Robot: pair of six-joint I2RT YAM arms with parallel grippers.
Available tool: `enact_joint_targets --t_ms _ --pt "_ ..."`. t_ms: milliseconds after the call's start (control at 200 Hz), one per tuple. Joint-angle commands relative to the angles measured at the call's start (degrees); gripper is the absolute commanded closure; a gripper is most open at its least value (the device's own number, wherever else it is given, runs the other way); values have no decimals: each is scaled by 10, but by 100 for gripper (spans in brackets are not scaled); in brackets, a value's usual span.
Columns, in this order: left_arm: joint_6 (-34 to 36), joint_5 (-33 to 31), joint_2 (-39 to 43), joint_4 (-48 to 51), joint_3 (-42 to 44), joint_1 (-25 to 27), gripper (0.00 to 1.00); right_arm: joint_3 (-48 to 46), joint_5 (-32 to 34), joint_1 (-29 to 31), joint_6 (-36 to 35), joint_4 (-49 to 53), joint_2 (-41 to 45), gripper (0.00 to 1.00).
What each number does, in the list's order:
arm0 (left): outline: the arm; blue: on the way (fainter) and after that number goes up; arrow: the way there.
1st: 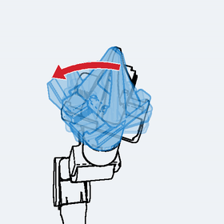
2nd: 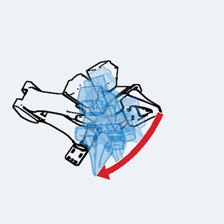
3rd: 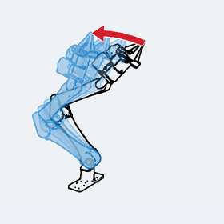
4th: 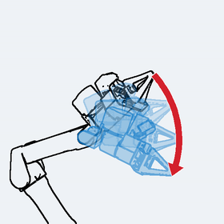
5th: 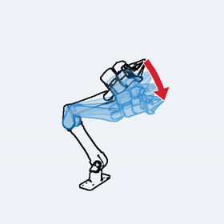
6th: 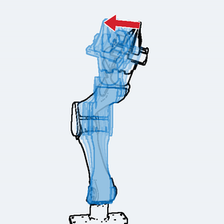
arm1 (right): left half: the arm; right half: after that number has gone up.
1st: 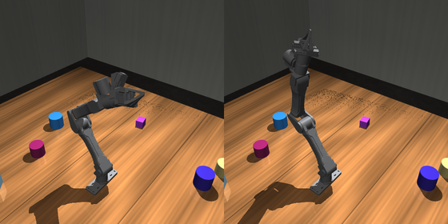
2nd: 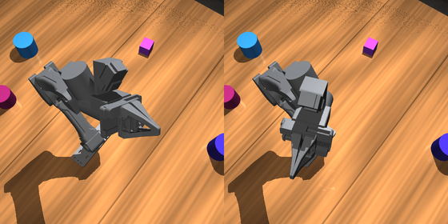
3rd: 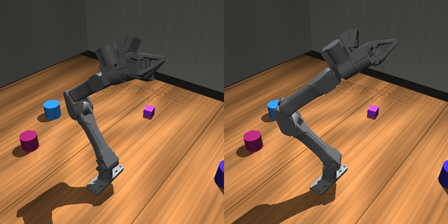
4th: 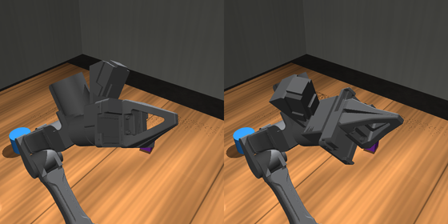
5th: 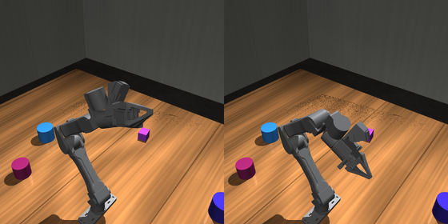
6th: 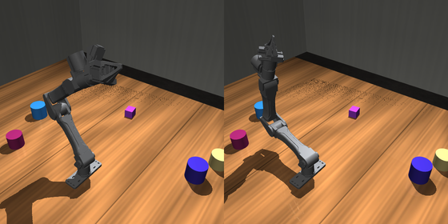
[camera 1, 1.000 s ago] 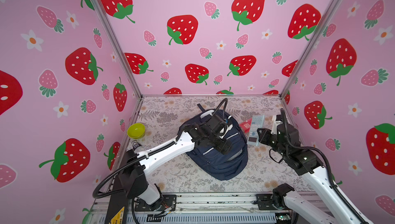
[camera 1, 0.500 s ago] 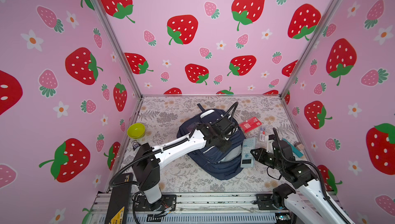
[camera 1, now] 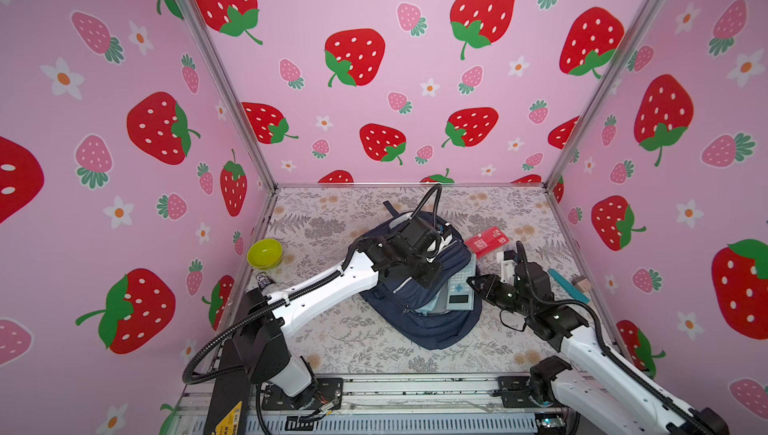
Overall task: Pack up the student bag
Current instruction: 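Push the calculator down into the bag opening with the right gripper, then open the right gripper inside the bag and withdraw it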
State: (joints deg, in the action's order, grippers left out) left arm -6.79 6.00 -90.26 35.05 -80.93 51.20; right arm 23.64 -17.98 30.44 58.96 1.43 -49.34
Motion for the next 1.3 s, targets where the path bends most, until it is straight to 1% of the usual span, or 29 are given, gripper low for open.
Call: enact_joint_targets --t_ms 0,50,200,390,430,490,550,580,600,610,620,635,645,670,755,820,905,951,991,1081,1181,1266,1291 --pt "18 42 19 -61 -9 0 100 -15 -9 21 33 -138 -65 100" --pt "18 47 16 -65 -9 -2 100 -7 -2 39 31 -168 -101 100" --pt "15 68 6 -81 -4 -6 100 57 13 99 20 -229 -211 100" --pt "5 84 -13 -106 10 -8 100 104 21 148 43 -304 -326 99" --pt "0 87 -16 -113 13 -9 100 107 25 150 46 -304 -342 95" --pt "-9 93 -21 -121 17 -15 100 102 40 149 46 -293 -352 81" --pt "-21 95 -26 -126 21 -21 100 86 65 141 40 -260 -331 63" --pt "-26 94 -27 -128 24 -26 100 75 76 135 36 -241 -312 55" --pt "-29 92 -27 -129 26 -28 96 67 82 130 33 -227 -296 51" --pt "-32 92 -27 -129 27 -29 96 64 84 126 31 -219 -288 50" --pt "-33 92 -27 -130 29 -30 91 60 87 123 29 -210 -279 49" --pt "-37 92 -26 -130 31 -31 88 55 90 117 26 -197 -265 49" --pt "-39 92 -26 -131 32 -33 86 52 94 114 24 -186 -254 46" --pt "-44 92 -25 -132 36 -36 83 45 104 106 16 -160 -230 43" --pt "-57 84 -17 -131 44 -44 72 41 139 90 -16 -44 -142 38" --pt "-65 68 -10 -125 48 -46 64 48 162 87 -38 36 -85 36" --pt "-81 59 6 -114 53 -49 56 58 187 87 -56 134 -33 35" --pt "-93 52 16 -103 56 -49 54 61 203 87 -60 180 -2 35" --pt "-104 44 28 -90 60 -51 54 63 211 88 -62 219 15 37" --pt "-141 23 66 -57 82 -60 53 67 232 92 -68 278 47 45" --pt "-200 22 120 -33 133 -90 51 79 272 123 -68 317 68 48" --pt "-257 58 171 -43 194 -124 47 94 297 163 -62 336 56 48" --pt "-274 72 184 -50 213 -133 45 100 308 178 -58 342 48 51"
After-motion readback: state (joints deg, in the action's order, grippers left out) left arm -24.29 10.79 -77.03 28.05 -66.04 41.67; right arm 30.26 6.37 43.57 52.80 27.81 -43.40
